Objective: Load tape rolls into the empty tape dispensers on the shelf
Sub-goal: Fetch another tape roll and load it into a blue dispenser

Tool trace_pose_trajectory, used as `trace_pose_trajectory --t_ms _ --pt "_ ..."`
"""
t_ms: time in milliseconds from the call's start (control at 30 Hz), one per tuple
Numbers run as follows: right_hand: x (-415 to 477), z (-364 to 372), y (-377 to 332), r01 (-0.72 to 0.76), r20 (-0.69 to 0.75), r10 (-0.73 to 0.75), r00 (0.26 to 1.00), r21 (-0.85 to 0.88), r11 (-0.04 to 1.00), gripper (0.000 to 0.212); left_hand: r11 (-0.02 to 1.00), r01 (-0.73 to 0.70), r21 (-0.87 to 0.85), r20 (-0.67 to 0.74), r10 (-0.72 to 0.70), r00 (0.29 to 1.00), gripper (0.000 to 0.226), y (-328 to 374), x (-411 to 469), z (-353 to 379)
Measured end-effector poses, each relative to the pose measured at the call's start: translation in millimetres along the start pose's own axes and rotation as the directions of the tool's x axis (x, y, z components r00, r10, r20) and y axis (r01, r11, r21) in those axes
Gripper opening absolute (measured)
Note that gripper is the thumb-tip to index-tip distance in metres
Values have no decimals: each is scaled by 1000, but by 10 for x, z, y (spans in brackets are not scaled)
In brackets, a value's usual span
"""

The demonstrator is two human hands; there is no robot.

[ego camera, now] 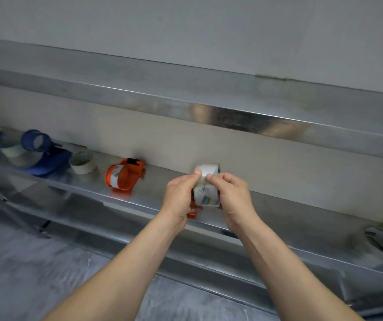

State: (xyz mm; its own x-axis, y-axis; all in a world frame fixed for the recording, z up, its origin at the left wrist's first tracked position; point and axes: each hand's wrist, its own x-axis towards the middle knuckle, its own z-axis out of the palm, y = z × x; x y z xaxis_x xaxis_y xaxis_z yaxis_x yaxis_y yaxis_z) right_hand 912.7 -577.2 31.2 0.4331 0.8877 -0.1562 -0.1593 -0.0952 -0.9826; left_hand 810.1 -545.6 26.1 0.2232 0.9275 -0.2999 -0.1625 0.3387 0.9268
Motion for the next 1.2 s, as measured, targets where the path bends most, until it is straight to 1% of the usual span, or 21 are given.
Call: trace_pose_trajectory --t_ms 33,100,233,267,300,333,367,433,500,567,633,733,833,900,967,1033,1200 --pt "-51 132 17 8 5 -8 1000 -7 1000 27 1000 -19 -2 -5 19 1000 24 41 -55 -143" --pt "-162 393 42 23 39 -23 999 -13 1000 21 998 -55 -7 -7 55 998 15 126 -168 -436" --pt "-400 934 82 60 112 -60 992 5 998 18 993 -117 1 -25 117 993 15 251 -349 -1019" --pt "-471 1068 78 65 120 -67 991 17 998 10 991 -131 3 -36 131 991 15 276 -388 -1152" --pt "-528 1194 85 63 123 -68 990 49 997 11 990 -144 -1 -50 144 988 15 301 -426 -1280" --pt "-583 1314 90 47 128 -57 990 79 996 24 988 -156 -6 -66 156 986 16 326 -466 -1404" --pt "-635 1429 103 20 144 -36 989 110 994 32 985 -170 -6 -80 169 982 17 352 -515 -1522" --pt "-734 1636 135 -1 153 -23 988 154 988 37 979 -204 -1 -97 203 974 21 395 -626 -1734" --pt "-841 1827 179 18 163 -44 986 158 987 32 973 -231 0 -107 229 967 18 408 -731 -1915" --pt "-950 2018 221 41 172 -65 983 135 990 23 967 -255 6 -132 253 958 18 410 -820 -2079" --pt "-1041 2184 253 37 186 -63 981 136 990 17 960 -279 10 -166 277 946 21 411 -876 -2234" --pt "-1102 2386 263 26 213 -57 975 147 989 13 948 -319 -18 -182 310 933 19 434 -926 -2423" --pt "-1067 2582 283 16 276 -62 959 165 986 16 939 -337 -65 -229 315 921 20 477 -879 -2594" --pt "-1006 2703 298 8 335 -64 940 165 986 4 936 -347 -61 -278 318 906 20 518 -792 -2695" --pt "-908 2802 325 19 398 -81 914 157 987 18 933 -358 -42 -309 329 893 23 564 -696 -2779" --pt "-796 2899 337 25 448 -100 888 169 985 26 928 -372 -17 -313 348 884 24 623 -599 -2863" --pt "-509 3149 321 28 546 -126 829 184 983 34 922 -387 5 -338 366 867 24 775 -317 -3071"
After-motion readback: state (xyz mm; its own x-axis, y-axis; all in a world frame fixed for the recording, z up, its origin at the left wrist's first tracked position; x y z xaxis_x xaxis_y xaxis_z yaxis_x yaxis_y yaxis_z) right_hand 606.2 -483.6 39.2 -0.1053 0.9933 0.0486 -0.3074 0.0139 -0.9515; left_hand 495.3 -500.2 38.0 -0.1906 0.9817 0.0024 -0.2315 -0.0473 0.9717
